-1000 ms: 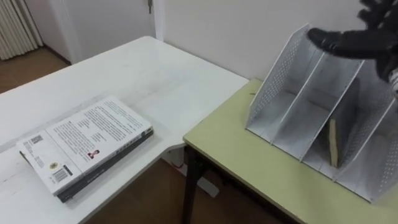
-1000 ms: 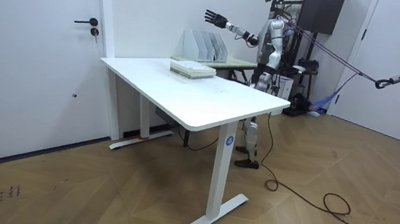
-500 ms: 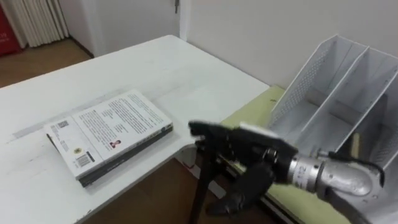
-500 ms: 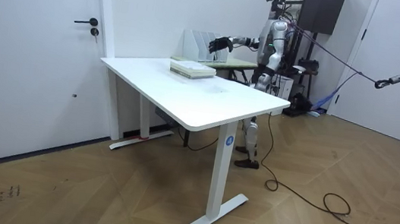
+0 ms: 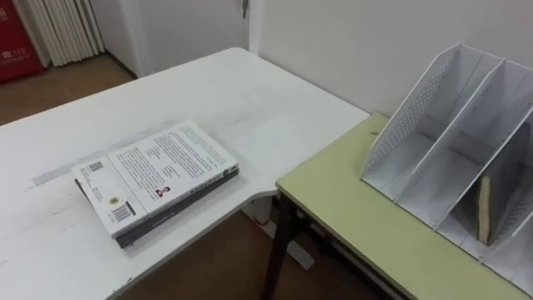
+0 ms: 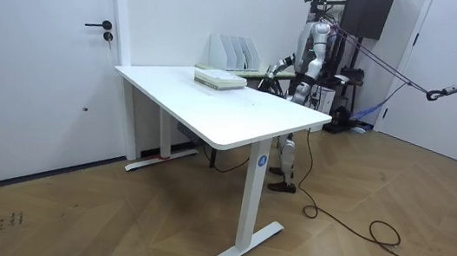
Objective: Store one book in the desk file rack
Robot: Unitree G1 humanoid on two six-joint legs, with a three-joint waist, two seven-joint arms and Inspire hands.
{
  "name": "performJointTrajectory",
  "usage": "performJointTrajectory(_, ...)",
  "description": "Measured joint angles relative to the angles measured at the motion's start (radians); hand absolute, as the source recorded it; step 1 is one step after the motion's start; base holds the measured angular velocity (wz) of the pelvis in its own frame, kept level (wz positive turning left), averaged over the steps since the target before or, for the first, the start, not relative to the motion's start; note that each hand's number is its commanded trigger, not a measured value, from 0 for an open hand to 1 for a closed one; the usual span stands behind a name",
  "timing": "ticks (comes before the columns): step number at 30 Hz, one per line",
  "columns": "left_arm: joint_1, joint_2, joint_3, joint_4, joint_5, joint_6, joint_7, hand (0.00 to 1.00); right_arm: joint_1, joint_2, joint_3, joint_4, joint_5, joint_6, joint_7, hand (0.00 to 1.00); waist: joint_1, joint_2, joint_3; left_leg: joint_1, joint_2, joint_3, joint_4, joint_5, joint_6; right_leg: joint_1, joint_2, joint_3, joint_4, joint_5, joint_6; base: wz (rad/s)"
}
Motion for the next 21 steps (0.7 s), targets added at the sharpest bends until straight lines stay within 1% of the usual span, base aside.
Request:
performJointTrajectory(1,0.002,-0.003,0.006,0.0,0.005,-0.001,0.002,0.0,0.01,0.007,-0.016,0.02,-0.015,-0.007,-0.016,0.0,0.0,0.003,-0.0022,-0.001,0.0,0.0,0.0,0.0,0.0,0.0,0.0,0.0,-0.001,0.0,0.0,0.0)
performJointTrajectory(2,0.006,-0.01,0.017,0.002,0.006,-0.001,0.008,0.0,0.027,0.021,-0.045,0.067,-0.039,-0.019,-0.052,0.0,0.0,0.006,-0.0064,0.0,-0.001,-0.001,0.0,0.0,0.0,0.003,-0.002,0.0,-0.005,-0.001,0.0,0.06)
performJointTrajectory(3,0.014,-0.012,0.027,0.001,0.009,-0.002,0.015,0.0,0.04,0.038,-0.066,0.123,-0.056,-0.029,-0.086,0.0,-0.004,0.008,-0.0085,0.002,-0.002,-0.01,0.001,0.0,0.0,0.01,-0.002,-0.001,-0.013,-0.001,0.0,0.11)
performJointTrajectory(4,0.017,-0.013,0.033,0.0,0.012,-0.004,0.019,0.0,0.044,0.049,-0.079,0.157,-0.062,-0.035,-0.103,0.0,-0.005,0.008,-0.0081,0.003,-0.002,-0.015,0.002,0.0,0.0,0.014,-0.001,-0.003,-0.018,-0.001,0.0,0.15)
performJointTrajectory(5,0.023,-0.014,0.035,0.0,0.014,-0.011,0.032,0.0,0.046,0.063,-0.088,0.241,-0.062,-0.054,-0.139,0.0,-0.014,0.008,-0.008,0.006,-0.002,-0.015,0.001,0.0,0.0,0.014,-0.001,-0.005,-0.022,-0.002,0.001,0.14)
performJointTrajectory(6,0.03,-0.016,0.035,0.0,0.015,-0.02,0.041,0.0,0.049,0.075,-0.103,0.316,-0.059,-0.062,-0.17,0.0,-0.02,0.009,-0.0098,0.006,-0.002,-0.017,0.001,0.0,0.0,0.019,0.001,-0.008,-0.033,-0.001,0.001,0.09)
performJointTrajectory(7,0.033,-0.018,0.04,0.0,0.016,-0.022,0.043,0.0,0.052,0.081,-0.125,0.349,-0.054,-0.067,-0.185,0.0,-0.02,0.007,-0.0112,0.006,-0.002,-0.017,0.001,0.0,0.0,0.019,0.002,-0.009,-0.033,-0.001,0.001,0.0)
performJointTrajectory(9,0.039,-0.024,0.07,0.003,0.035,-0.026,0.057,0.0,0.06,0.097,-0.198,0.453,0.01,-0.099,-0.264,0.0,-0.025,0.009,-0.0084,0.007,-0.002,-0.016,0.001,0.0,0.0,0.021,0.002,-0.007,-0.034,-0.001,0.001,0.0)
performJointTrajectory(10,0.039,-0.026,0.079,0.004,0.043,-0.026,0.061,0.0,0.063,0.101,-0.211,0.477,0.032,-0.106,-0.283,0.0,-0.028,0.01,-0.0077,0.007,-0.002,-0.017,0.001,0.0,0.0,0.023,0.002,-0.007,-0.036,-0.001,0.001,0.0)
performJointTrajectory(12,0.047,-0.039,0.104,0.009,0.075,-0.032,0.076,0.0,0.068,0.116,-0.265,0.584,0.131,-0.127,-0.349,0.0,-0.04,0.012,-0.0031,0.016,-0.004,-0.017,-0.004,0.0,0.0,0.039,0.002,-0.011,-0.048,-0.001,0.002,0.07)
performJointTrajectory(14,0.067,-0.05,0.132,0.006,0.086,-0.038,0.084,0.0,0.075,0.129,-0.312,0.64,0.194,-0.136,-0.387,0.0,-0.056,0.012,-0.0021,0.026,-0.006,-0.019,-0.01,0.0,0.0,0.048,0.003,-0.01,-0.052,-0.003,0.005,0.03)
performJointTrajectory(16,0.08,-0.062,0.163,0.002,0.108,-0.04,0.093,0.0,0.082,0.135,-0.346,0.68,0.255,-0.139,-0.419,0.0,-0.07,0.017,-0.0002,0.034,-0.008,-0.019,-0.013,0.0,0.0,0.051,0.004,-0.007,-0.052,-0.005,0.008,0.0)
performJointTrajectory(18,0.07,-0.078,0.209,0.0,0.179,-0.04,0.109,0.0,0.085,0.139,-0.368,0.73,0.328,-0.143,-0.458,0.0,-0.084,0.023,-0.0007,0.037,-0.011,-0.02,-0.017,0.0,0.0,0.052,0.004,-0.008,-0.052,-0.007,0.01,0.0)
performJointTrajectory(20,0.069,-0.081,0.211,0.001,0.201,-0.044,0.131,0.0,0.093,0.149,-0.373,0.748,0.373,-0.146,-0.493,0.0,-0.097,0.024,-0.0013,0.038,-0.011,-0.021,-0.02,0.0,0.0,0.053,0.003,-0.01,-0.052,-0.007,0.01,0.02)
performJointTrajectory(21,0.07,-0.084,0.213,0.001,0.23,-0.047,0.146,0.0,0.099,0.158,-0.385,0.747,0.392,-0.149,-0.51,0.0,-0.105,0.024,-0.0019,0.038,-0.011,-0.021,-0.021,0.0,0.0,0.053,0.004,-0.01,-0.052,-0.007,0.01,0.0)
